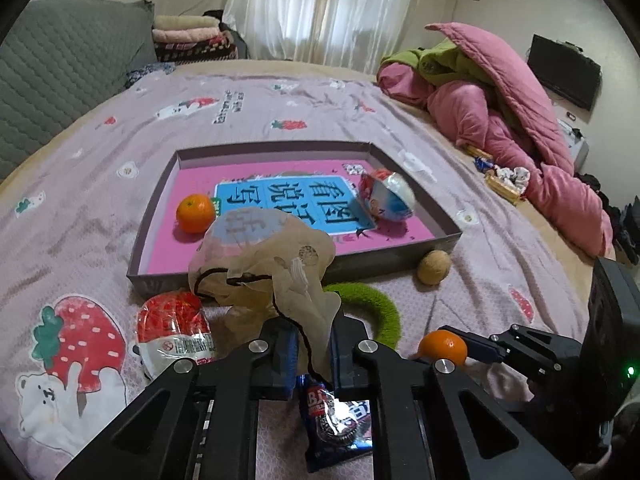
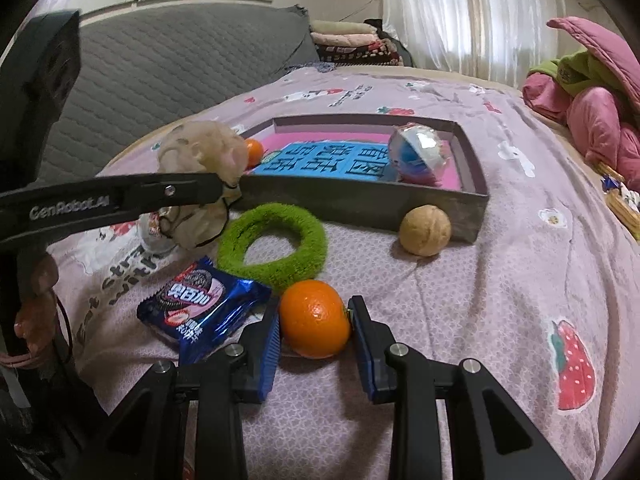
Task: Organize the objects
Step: 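Grasp the beige mesh bag with the left tool while the right tool grasps the orange, then lift the mesh bag and orange and carry them over the grey tray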
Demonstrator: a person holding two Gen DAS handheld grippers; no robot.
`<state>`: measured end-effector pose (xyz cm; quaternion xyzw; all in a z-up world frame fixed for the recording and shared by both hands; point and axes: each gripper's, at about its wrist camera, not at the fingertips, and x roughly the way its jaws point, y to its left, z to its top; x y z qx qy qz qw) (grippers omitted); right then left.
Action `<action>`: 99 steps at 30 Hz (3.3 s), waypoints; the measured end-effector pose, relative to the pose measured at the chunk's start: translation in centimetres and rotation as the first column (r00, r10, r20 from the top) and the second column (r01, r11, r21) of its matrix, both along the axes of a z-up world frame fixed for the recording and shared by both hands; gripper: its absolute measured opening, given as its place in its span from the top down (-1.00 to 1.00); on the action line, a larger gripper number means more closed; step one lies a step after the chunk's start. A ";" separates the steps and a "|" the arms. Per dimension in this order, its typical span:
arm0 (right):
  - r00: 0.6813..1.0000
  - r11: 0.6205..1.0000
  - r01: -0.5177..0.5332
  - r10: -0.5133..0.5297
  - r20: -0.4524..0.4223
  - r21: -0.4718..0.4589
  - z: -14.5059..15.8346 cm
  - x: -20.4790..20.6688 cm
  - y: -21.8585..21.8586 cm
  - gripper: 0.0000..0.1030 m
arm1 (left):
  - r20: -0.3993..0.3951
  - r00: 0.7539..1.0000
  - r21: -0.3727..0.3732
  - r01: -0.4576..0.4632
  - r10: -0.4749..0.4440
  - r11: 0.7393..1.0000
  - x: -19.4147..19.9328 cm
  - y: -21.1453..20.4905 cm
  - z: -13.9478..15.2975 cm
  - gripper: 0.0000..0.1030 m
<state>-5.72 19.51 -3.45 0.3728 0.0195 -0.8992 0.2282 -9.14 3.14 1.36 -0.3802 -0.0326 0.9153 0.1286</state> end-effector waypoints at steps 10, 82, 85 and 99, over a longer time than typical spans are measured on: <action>0.999 0.998 0.038 -0.039 -0.013 -0.042 1.1 0.2 1.1 0.36 | -0.022 1.000 -0.010 -0.022 0.022 1.000 1.2 -0.4 1.3 0.77; 0.914 0.999 0.026 -0.033 -0.405 -0.025 13.6 -5.0 -2.3 0.35 | -0.257 0.965 0.014 -0.041 0.043 0.999 -5.1 -4.2 10.7 0.77; 0.915 1.000 0.022 -0.028 -0.403 -0.019 13.6 -5.3 -2.5 0.36 | -0.255 0.966 0.006 -0.039 0.039 0.999 -5.8 -3.7 10.6 0.77; 0.900 0.999 0.032 -0.042 -0.434 -0.029 14.4 -8.2 -3.5 0.36 | -0.231 0.971 -0.005 -0.067 0.064 0.998 -8.9 -3.5 9.7 0.76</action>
